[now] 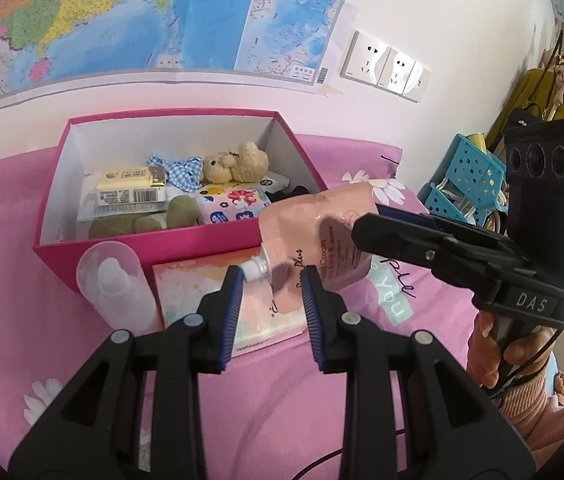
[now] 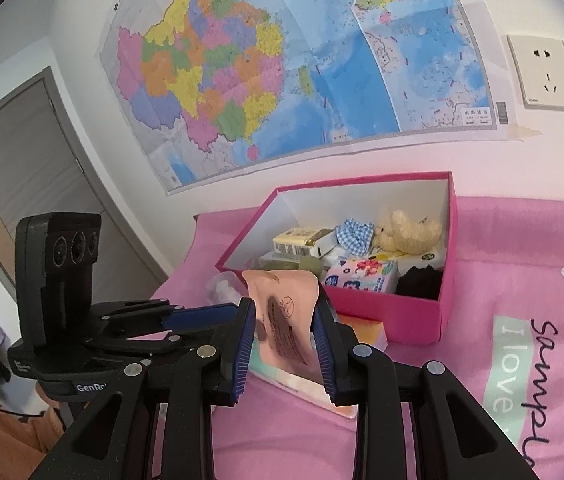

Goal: Organize soft objects
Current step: 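Carry the peach pouch with the right gripper toward the shoebox, then lower the peach pouch into the shoebox and open the right gripper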

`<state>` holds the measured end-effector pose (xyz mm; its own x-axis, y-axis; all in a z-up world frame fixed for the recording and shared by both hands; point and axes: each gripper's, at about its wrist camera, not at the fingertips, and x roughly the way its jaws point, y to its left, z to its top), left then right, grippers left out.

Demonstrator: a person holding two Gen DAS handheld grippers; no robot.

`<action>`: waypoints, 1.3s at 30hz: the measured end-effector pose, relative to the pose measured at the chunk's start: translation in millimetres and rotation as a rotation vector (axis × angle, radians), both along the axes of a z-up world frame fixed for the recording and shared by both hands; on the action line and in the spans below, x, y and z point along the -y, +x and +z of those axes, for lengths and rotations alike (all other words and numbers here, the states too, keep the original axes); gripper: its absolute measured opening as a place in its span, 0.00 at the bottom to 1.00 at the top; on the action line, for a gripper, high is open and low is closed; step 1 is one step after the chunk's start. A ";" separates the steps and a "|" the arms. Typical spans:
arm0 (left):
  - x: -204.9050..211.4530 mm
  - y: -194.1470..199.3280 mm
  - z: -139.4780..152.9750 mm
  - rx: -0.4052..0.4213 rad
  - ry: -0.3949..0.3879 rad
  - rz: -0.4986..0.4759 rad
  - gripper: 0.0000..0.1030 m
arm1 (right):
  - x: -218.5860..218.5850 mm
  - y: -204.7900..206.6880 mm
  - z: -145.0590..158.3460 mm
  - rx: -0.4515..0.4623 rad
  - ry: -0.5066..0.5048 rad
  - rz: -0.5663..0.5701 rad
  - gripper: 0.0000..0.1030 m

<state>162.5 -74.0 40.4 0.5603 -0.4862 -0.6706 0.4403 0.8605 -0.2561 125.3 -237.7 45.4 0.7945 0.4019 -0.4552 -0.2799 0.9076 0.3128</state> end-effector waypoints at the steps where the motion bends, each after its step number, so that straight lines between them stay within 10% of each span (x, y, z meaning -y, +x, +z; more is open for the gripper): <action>1: -0.1 1.1 0.3 -0.001 -0.001 0.001 0.31 | 0.4 1.0 0.3 0.003 0.000 0.000 0.29; 39: -4.1 54.0 18.7 0.015 0.012 0.068 0.31 | 16.3 54.8 15.5 0.025 0.096 0.026 0.28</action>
